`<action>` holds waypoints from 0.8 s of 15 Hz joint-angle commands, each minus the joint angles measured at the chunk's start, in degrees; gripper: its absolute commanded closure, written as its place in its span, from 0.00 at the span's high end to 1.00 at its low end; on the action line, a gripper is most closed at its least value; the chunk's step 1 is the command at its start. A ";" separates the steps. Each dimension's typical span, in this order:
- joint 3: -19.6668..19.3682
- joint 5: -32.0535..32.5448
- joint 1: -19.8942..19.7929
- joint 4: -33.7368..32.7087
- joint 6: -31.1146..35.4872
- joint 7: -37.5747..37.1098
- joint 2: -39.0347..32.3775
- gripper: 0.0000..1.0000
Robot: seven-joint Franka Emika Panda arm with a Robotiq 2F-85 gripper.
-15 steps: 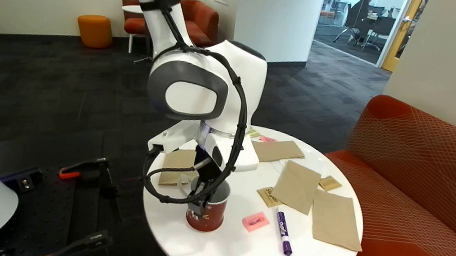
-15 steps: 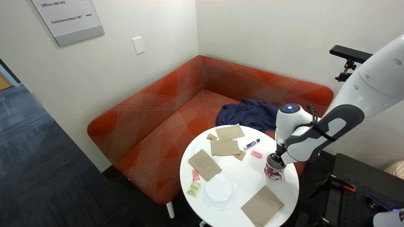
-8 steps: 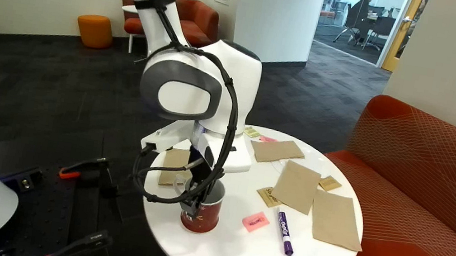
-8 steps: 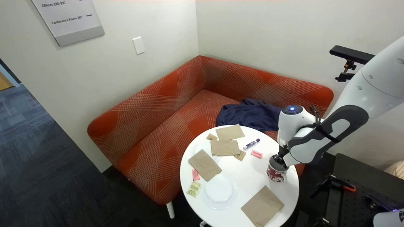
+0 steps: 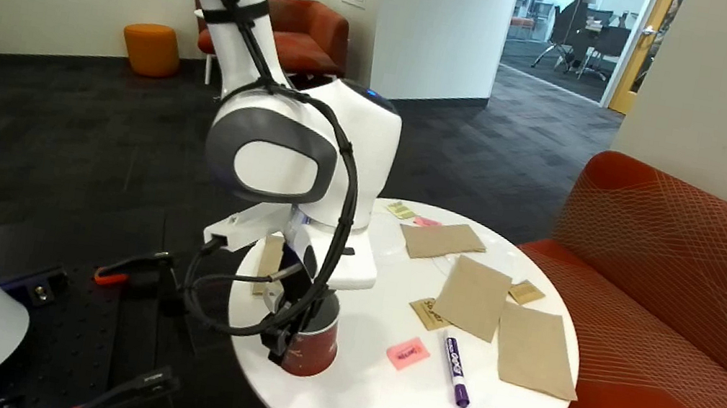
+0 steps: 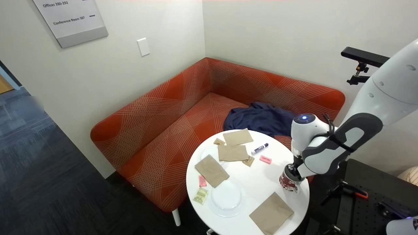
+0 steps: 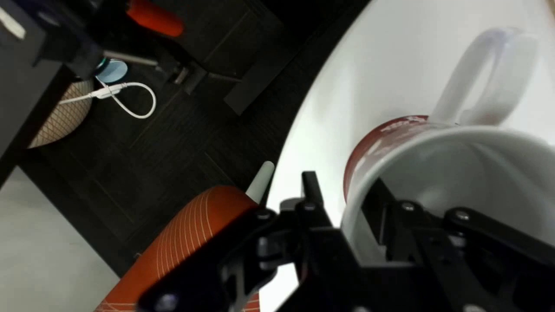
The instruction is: Move the mug forwards
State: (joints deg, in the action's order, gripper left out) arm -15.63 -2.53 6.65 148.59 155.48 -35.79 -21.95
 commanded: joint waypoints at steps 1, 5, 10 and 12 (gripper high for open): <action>-0.85 1.59 1.35 1.59 -1.69 -2.96 0.84 0.64; -3.12 4.38 3.58 3.39 -0.83 -5.00 4.48 0.94; -7.27 14.97 5.73 5.36 -3.24 -12.67 12.87 1.00; -6.40 18.57 3.48 6.28 -6.14 -14.12 17.96 1.00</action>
State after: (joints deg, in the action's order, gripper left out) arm -21.66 11.14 11.48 151.68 153.89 -47.02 -13.45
